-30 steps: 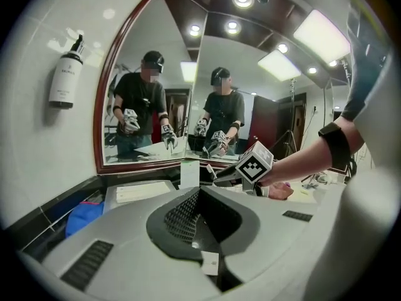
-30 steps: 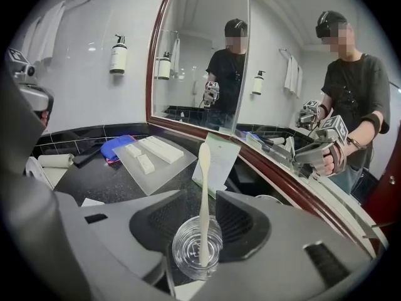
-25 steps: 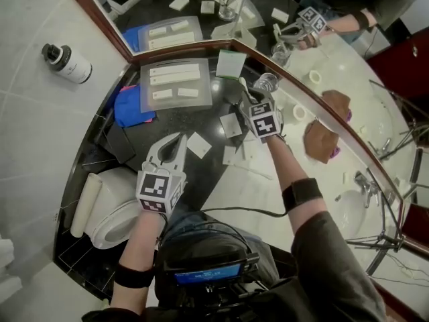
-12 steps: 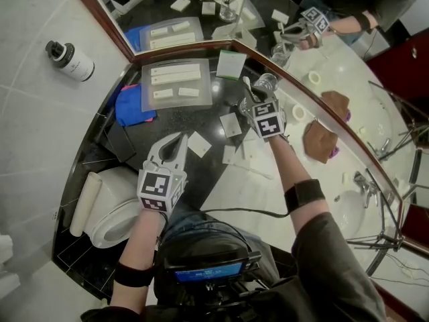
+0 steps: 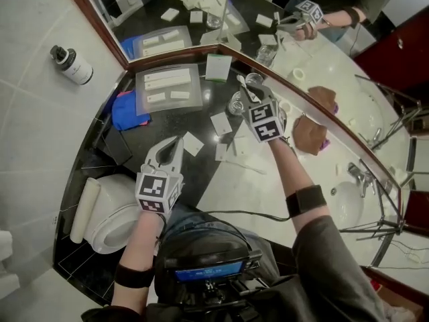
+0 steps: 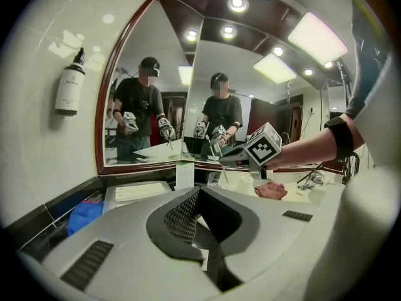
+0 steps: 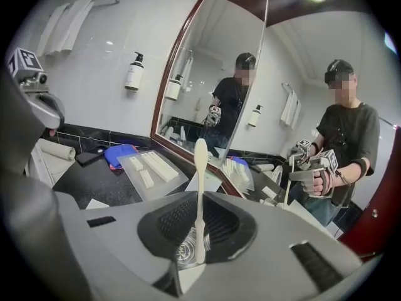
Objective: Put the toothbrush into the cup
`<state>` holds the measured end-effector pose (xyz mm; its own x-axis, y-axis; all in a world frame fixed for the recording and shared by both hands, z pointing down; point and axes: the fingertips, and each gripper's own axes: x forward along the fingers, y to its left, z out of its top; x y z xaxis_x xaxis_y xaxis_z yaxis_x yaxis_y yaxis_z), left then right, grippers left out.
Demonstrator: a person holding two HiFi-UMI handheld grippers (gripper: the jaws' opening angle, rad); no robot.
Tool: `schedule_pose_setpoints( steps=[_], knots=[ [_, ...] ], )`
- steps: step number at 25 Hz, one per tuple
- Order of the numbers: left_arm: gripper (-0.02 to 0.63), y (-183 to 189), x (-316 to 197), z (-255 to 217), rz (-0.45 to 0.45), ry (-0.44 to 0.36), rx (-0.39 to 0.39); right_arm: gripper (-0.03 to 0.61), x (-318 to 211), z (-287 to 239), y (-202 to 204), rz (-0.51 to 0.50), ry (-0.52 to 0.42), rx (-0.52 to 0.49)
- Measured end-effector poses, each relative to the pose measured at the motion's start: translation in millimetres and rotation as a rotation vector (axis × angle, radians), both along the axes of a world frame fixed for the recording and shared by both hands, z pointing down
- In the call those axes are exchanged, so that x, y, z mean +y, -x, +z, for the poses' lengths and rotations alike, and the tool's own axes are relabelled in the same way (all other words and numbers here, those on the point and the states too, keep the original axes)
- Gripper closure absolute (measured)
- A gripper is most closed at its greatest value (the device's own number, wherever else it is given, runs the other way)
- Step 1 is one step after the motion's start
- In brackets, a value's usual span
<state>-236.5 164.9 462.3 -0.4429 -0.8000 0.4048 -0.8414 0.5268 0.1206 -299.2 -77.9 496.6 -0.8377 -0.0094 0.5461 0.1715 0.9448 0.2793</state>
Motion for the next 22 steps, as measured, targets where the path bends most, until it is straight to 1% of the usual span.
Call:
schedule_pose_setpoints(
  steps=[5, 10, 15, 19, 22],
  knots=[
    [0.611, -15.6, -2.1, -4.4, 0.021, -0.007, -0.017, 0.531, 2.3, -28.9, -48.1, -0.002, -0.021, -0.014],
    [0.611, -32.5, -6.8, -5.8, 0.056, -0.011, -0.014, 0.531, 6.8, -26.9, -110.1, 0.024, -0.023, 0.021],
    [0.612, -50.9, -8.5, -2.3, 0.095, 0.004, -0.005, 0.531, 29.0, 4.5, -174.8, 0.022, -0.014, 0.108],
    [0.611, -64.3, -9.9, 5.1, 0.129, 0.017, 0.006, 0.531, 55.0, 48.7, -220.5, -0.002, 0.006, 0.196],
    [0.612, -74.0, -9.5, 13.1, 0.153, 0.032, 0.017, 0.531, 75.9, 81.4, -251.3, -0.032, -0.009, 0.271]
  ],
)
